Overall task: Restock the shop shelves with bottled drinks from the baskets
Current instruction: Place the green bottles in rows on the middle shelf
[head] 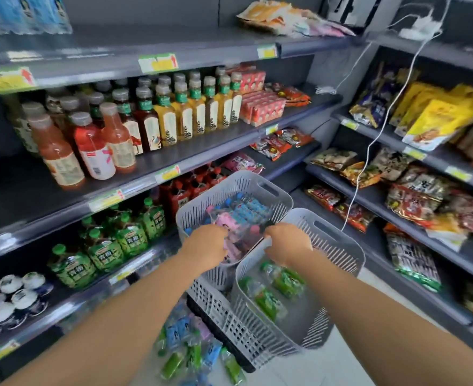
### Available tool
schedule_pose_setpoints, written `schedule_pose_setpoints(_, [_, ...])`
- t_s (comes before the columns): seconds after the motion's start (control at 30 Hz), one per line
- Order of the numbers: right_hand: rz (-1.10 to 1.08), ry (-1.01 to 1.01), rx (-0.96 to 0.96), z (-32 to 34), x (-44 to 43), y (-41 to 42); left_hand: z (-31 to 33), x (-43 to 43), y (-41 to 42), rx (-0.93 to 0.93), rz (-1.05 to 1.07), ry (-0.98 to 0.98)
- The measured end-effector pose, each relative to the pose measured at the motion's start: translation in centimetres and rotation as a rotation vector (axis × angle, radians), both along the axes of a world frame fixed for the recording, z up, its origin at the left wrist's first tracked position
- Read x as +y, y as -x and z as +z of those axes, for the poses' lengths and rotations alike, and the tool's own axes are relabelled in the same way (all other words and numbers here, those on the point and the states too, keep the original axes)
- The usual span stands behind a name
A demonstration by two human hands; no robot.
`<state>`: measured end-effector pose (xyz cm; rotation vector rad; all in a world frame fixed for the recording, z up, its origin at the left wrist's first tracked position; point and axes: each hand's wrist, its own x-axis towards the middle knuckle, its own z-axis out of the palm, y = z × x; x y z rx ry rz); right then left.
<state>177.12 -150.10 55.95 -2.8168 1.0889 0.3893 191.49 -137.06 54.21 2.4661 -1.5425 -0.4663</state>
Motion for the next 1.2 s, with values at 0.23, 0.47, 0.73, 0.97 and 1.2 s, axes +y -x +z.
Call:
schedule_pose_setpoints(0.23, [-0.114,-0.064,0.046,-5.1,-3.6,4.7,-4.4,-5.6,5.1,0.040,-0.134,-0.122])
schedule_pose_setpoints(0.47, [-0.114,-0.184,0.104,-11.2,-7.8,6.8,-10.4,-10.3,8.4,0.090,-0.123,-0.288])
schedule_pose_setpoints(0.73, [-0.181,-0.351,0.213,-19.0,-12.2,6.5,-18.2,-14.3,9.8,0.233,0.074,-0.635])
schedule_pose_setpoints(0.97, [-0.220,-0.402,0.236,-23.0,-13.4,4.6,-22.0,-15.9,9.7,0.543,0.335,-0.674])
schedule_pose_setpoints(1.2, [-0.057,-0.294,0.318,-24.5,-13.1,3.3,-23.6,-16.3,9.9,0.951,0.826,-0.419])
